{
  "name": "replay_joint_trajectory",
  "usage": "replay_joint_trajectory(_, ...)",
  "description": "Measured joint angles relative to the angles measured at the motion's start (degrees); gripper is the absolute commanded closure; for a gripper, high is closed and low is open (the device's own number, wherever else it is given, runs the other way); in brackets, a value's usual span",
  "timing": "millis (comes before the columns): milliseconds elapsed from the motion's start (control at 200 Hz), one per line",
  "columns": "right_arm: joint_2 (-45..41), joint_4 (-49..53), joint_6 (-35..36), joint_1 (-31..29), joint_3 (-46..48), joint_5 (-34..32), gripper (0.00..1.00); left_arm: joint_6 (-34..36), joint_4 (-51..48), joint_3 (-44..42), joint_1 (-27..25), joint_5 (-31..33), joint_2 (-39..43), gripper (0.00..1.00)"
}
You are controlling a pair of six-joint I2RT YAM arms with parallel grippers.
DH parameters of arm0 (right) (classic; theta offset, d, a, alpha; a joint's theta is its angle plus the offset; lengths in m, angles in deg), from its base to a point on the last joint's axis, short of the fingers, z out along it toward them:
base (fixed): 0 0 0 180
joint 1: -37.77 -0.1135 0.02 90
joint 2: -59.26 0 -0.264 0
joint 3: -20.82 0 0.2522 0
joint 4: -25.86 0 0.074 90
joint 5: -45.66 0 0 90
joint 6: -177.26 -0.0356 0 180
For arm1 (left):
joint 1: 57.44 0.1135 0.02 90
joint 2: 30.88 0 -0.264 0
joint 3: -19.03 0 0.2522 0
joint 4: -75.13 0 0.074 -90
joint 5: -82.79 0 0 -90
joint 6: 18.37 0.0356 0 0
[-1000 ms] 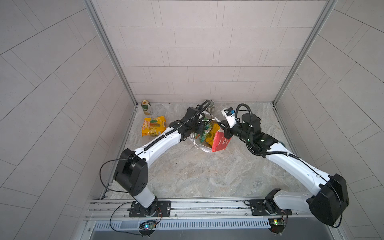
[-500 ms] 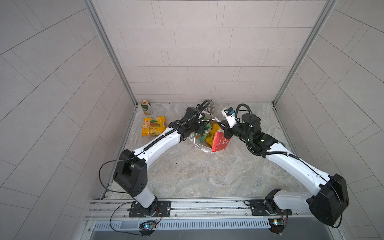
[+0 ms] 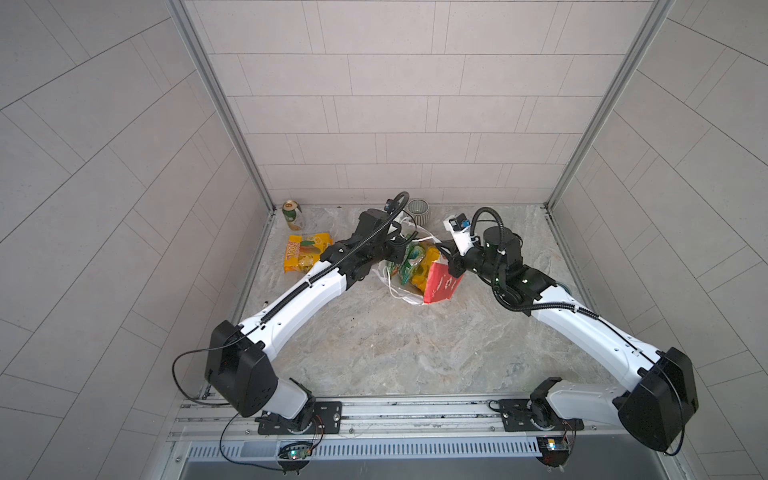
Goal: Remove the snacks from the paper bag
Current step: 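Close the left gripper on the green snack packet inside the bag, then lift the green snack packet out of the bag with the left gripper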
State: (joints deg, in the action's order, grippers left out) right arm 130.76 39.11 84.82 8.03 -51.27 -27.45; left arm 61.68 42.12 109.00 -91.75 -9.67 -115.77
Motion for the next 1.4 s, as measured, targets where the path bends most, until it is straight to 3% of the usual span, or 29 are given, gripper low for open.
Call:
replay_joint_trajectory(135,-0.28,-0.42,-0.02,0.00,0.46,0.00,1.00,0.63,-1.27,0.81,0.00,0.28,-2.51,0.39)
replay_joint_trajectory(425,-0.50,-0.55,-0.02,0.04,0.52,-0.07,1.00,1.20,-2.51,2.82,-0.26,2.51,-9.49,0.36)
replay_joint_trajectory(550,-0.50,-0.57,-0.02,0.04,0.63,-0.24,1.00,1.18,-2.21,3.67,-0.28,3.48,-11.08,0.45)
replay_joint_trajectory(726,-0.50,-0.59,-0.02,0.04,0.66,-0.26,1.00,0.39,-1.95,3.69,-0.28,4.55,-11.74,0.80)
replay_joint_trajectory(861,-0.50,-0.63,-0.02,0.04,0.66,-0.26,1.00,0.81,-2.01,3.69,-0.28,4.85,-11.74,0.88)
replay_joint_trajectory(1181,-0.50,-0.76,-0.02,0.04,0.66,-0.28,1.00,0.79,-2.54,3.69,-0.28,4.61,-10.71,0.89)
replay_joint_trajectory(1396,-0.50,-0.96,-0.02,0.04,0.66,-0.33,1.00,0.74,-4.63,3.69,-0.28,3.96,-4.57,0.91)
